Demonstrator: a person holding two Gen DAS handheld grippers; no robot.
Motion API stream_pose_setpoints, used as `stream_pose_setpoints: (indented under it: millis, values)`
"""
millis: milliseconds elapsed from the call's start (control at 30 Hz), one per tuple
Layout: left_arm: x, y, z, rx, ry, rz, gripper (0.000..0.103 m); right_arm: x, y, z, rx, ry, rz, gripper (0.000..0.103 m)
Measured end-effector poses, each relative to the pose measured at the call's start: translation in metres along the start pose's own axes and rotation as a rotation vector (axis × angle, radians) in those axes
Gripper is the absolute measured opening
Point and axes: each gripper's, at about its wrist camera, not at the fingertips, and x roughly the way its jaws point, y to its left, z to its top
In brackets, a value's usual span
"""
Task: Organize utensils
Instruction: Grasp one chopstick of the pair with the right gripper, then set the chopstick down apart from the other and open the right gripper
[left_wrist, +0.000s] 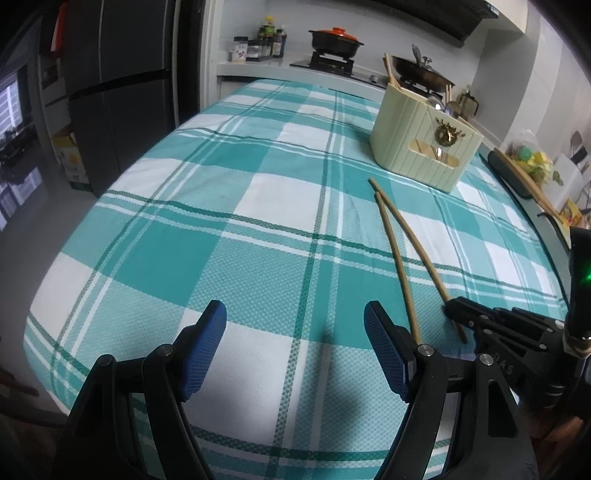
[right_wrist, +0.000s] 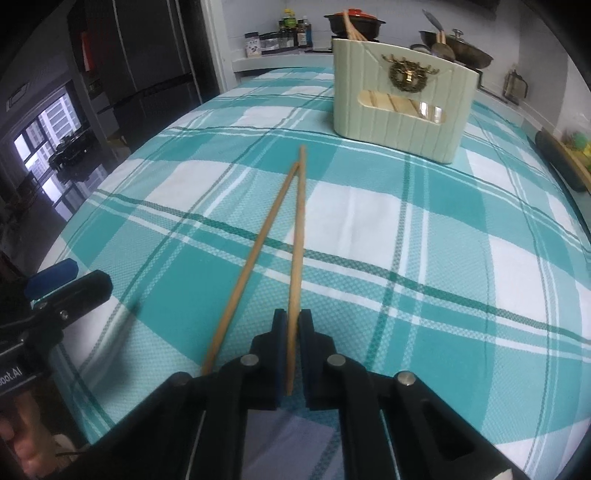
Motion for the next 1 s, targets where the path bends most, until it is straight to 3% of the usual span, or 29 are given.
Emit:
stream_pose_setpoints:
  millis: [200, 400, 633, 767, 1000]
  values:
    - [0.0, 0.0, 0.0, 0.0, 0.003, 0.0, 0.079, -0.017, -0.044, -0.018, 0.106, -0.002, -0.071, 0.006]
    - [0.0, -0.006, -0.002, 0.014, 0.001, -0.002, 0.079, -0.04, -0.09, -0.045, 0.191, 0.0, -0.206, 0.006]
    - [0.003, -0.018, -0.002, 0.044, 0.006, -0.007, 0.079, -0.057, -0.114, -0.07, 0.227, -0.024, -0.29, 0.008]
    - [0.002, -0.021, -0.003, 0.056, 0.007, -0.001, 0.079, -0.061, -0.119, -0.074, 0.237, -0.052, -0.295, 0.035]
    - [0.003, -0.018, -0.002, 0.049, 0.009, 0.012, 0.079, -0.071, -0.123, -0.071, 0.236, -0.106, -0.284, 0.036]
